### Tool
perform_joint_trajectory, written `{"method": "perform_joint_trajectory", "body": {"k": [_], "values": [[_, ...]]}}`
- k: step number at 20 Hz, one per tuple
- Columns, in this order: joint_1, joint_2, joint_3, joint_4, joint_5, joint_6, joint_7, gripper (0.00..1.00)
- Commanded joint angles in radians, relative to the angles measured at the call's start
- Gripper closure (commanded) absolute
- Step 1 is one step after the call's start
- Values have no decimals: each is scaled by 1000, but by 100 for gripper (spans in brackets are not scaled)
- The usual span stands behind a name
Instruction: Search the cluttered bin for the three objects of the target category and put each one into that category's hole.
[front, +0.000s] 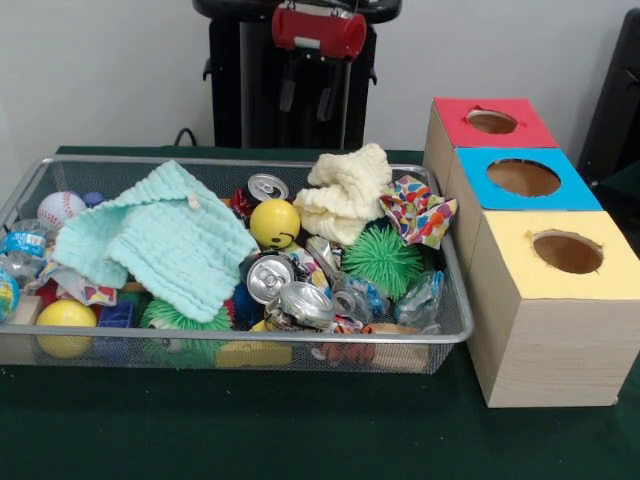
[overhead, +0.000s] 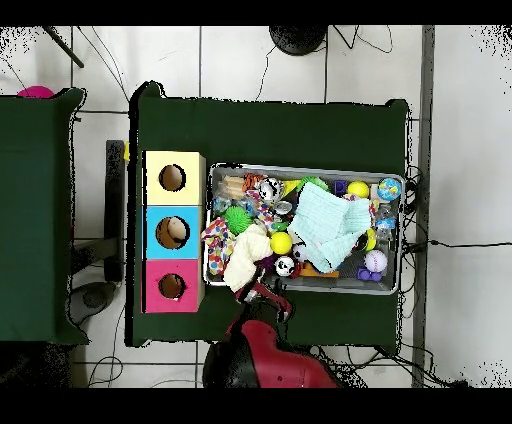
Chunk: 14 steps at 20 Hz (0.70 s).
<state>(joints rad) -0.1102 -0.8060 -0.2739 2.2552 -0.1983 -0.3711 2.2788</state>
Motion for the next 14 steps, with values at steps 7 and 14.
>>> {"method": "perform_joint_trajectory", "body": {"k": [7,14], "values": [[-16,122,178,-266,49,113,74,0],[-28,246,220,-322,5,100,54,0]]}}
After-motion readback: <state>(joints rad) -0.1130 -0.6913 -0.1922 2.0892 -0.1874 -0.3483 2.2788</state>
